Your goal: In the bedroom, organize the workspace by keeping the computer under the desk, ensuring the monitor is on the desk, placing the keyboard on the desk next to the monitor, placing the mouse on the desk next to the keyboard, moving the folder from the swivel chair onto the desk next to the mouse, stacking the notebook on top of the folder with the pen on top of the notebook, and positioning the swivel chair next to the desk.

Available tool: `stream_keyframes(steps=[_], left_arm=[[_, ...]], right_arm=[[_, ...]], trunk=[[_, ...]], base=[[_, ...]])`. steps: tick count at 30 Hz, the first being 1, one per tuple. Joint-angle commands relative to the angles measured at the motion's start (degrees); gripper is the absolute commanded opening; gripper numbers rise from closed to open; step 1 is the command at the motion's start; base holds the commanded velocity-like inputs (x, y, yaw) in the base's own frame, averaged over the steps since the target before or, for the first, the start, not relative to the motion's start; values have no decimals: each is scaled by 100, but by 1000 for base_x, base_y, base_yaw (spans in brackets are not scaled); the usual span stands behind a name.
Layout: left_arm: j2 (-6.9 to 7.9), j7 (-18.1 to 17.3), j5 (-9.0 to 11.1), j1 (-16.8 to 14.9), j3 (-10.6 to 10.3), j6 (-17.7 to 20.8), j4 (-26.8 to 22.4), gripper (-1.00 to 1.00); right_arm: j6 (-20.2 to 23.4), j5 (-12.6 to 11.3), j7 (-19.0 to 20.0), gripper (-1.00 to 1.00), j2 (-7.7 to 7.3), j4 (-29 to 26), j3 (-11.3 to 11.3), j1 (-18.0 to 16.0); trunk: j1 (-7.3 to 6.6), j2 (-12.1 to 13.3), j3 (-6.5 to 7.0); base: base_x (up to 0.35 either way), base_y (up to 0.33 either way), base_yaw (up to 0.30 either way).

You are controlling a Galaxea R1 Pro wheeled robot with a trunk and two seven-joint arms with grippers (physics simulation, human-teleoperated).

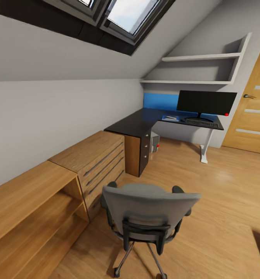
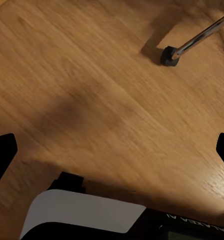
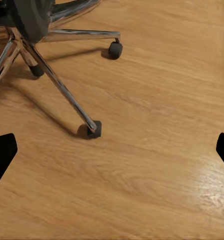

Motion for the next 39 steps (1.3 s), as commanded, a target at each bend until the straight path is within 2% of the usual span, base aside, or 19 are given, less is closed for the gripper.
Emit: stream_keyframes(steps=[1,7,18,19,22,24,25,27,31,36,39], left_arm=[[0,-11,16,-2,10,-14,2,100],[1,-13,16,-2,9,-11,3,100],[-25,23,29,-2,10,-9,-30,100],[-164,41,31,-2,10,56,-494,100],[-330,196,26,-2,2,597,-1195,100],[-380,355,26,-2,-1,998,-1738,100],[-387,385,26,-2,-2,1088,-1868,100],[-404,469,25,-20,-10,1467,-2424,100],[-439,498,25,-261,-17,1820,-2806,100],[-456,447,17,-490,-123,1899,-2969,100],[-454,421,21,-514,-464,1761,-2993,100]], right_arm=[[-13,61,-49,100,2,11,-22,-6],[-13,56,-49,100,8,12,-22,-6],[-17,61,-36,100,23,8,-16,-6],[75,54,-56,100,202,-155,-14,-10],[432,46,-68,100,480,-746,-13,-13],[786,41,-80,100,637,-1160,-13,-14],[877,40,-83,100,670,-1260,-13,-16],[1269,36,-90,100,767,-1629,-13,-41],[1492,35,-92,100,767,-1781,-13,-369],[1515,37,-61,100,767,-1818,-13,-569],[1485,49,21,100,767,-1828,7,-596]], trunk=[[-3,-3,-7],[-3,-3,-10],[-3,-3,-10],[-3,-3,-10],[-3,-3,-10],[-3,-3,-10],[-3,-3,-10],[-3,-3,-10],[-3,-3,-10],[-3,-3,-10],[-3,-3,-10]], base=[[-240,-69,-96],[-226,-67,-33],[-19,-4,-1],[0,0,0],[0,0,0],[0,0,0],[0,0,0],[0,0,0],[0,0,0],[0,0,0],[0,0,0]])
